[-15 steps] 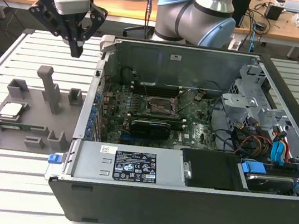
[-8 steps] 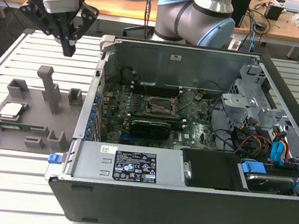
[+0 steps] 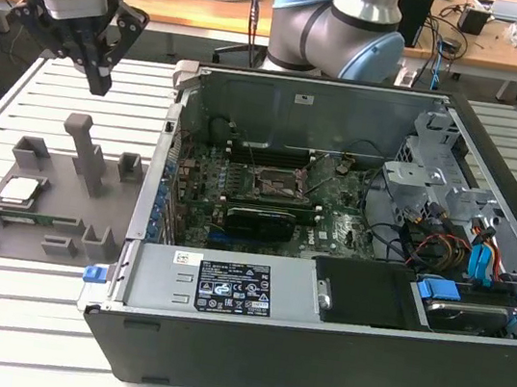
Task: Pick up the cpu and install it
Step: 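Reach for the cpu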
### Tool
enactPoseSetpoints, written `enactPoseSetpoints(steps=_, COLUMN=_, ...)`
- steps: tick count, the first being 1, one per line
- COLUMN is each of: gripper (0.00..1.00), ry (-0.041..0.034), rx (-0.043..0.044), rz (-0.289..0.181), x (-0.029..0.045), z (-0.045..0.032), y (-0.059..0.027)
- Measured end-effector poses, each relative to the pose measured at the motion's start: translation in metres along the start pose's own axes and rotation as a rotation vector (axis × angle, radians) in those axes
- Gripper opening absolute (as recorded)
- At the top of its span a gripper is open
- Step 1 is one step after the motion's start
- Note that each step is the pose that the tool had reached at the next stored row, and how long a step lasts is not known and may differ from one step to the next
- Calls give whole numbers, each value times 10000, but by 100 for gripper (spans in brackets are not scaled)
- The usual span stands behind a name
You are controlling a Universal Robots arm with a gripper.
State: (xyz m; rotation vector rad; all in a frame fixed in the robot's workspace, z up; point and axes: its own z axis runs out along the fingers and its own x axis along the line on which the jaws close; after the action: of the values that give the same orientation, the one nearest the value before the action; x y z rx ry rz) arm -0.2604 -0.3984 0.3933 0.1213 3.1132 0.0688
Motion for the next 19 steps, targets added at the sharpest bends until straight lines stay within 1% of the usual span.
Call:
enactPoseSetpoints(steps=2, gripper=11, ry=-1, rx=0, rz=0, x=52, z=-1, y=-4)
enactPoseSetpoints(steps=3, gripper=11, ry=-2, rx=0, rz=0, x=89, z=-2, y=-7)
enactPoseSetpoints(steps=5, gripper=11, ry=-3, rx=0, rz=4, x=193, z=-5, y=-15)
enactPoseSetpoints(steps=7, gripper=11, ry=-5, rx=0, rz=6, x=258, z=-7, y=-20)
enactPoseSetpoints(steps=9, gripper=11, ry=-5, rx=0, rz=6, x=293, z=-8, y=-23)
enactPoseSetpoints(steps=12, gripper=11, ry=-5, rx=1, rz=9, x=392, z=-11, y=-30)
enactPoseSetpoints(steps=19, gripper=11, ry=-5, rx=1, rz=22, x=545, z=-15, y=-42)
